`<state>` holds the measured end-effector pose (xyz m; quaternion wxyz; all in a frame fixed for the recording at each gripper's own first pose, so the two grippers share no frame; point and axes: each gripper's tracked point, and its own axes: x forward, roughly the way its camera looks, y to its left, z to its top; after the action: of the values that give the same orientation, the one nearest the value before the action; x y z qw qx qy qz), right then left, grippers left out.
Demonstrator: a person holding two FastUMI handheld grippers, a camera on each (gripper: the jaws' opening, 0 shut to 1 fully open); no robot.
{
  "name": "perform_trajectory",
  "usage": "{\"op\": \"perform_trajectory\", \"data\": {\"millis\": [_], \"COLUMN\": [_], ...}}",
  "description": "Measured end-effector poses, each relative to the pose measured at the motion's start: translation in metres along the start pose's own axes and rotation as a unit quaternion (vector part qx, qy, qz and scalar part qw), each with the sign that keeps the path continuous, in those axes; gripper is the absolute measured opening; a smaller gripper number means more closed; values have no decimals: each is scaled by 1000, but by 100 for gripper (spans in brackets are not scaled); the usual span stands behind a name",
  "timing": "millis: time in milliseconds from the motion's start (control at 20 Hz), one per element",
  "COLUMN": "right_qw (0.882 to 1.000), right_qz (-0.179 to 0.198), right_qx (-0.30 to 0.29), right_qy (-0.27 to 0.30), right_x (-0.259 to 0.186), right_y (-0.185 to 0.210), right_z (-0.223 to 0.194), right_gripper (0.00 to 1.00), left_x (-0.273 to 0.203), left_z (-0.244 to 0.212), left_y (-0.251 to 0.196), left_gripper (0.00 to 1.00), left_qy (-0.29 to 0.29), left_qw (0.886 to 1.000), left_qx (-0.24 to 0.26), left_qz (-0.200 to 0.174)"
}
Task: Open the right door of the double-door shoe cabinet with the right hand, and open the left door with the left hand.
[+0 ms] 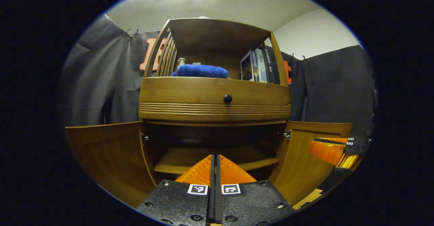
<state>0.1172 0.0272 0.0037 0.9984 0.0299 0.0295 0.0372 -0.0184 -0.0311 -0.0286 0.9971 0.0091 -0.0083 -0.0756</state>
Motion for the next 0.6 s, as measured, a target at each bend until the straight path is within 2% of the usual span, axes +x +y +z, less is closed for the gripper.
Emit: {"op": "perform_trajectory", "data": {"millis": [50,100,300,350,400,450,500,600], "right_qw": [1000,1000,1000,1000,1000,1000,1000,1000], "right_qz": [-1,-2,-11,-15,-15,-18,-17,-13], "right_qx": [2,3,5,4,5,6,9,16], "right_qy": [-3,-5,-11,-12,-14,-15,-16,-15], "right_x": [0,2,5,6,7,7,10,9], "right_y": [0,0,0,-2,0,-2,-1,3], "right_z": [1,2,4,5,4,5,5,5], "right_gripper": [17,12,12,17,12,20,22,31], "left_x": [1,2,5,6,4,5,5,5], "left_z": [-2,-1,1,3,4,2,1,-4], "left_y": [-3,-5,-10,-9,-11,-13,-10,-10], "left_gripper": [1,1,5,6,8,17,27,56], "left_qy": [0,0,-7,-10,-11,-10,-9,-2], "left_qw": [1000,1000,1000,1000,1000,1000,1000,1000], "left_qx": [-3,-5,-7,-6,-8,-9,-10,-16], "left_qz": [-1,-1,-4,-3,-6,-8,-2,-5]}}
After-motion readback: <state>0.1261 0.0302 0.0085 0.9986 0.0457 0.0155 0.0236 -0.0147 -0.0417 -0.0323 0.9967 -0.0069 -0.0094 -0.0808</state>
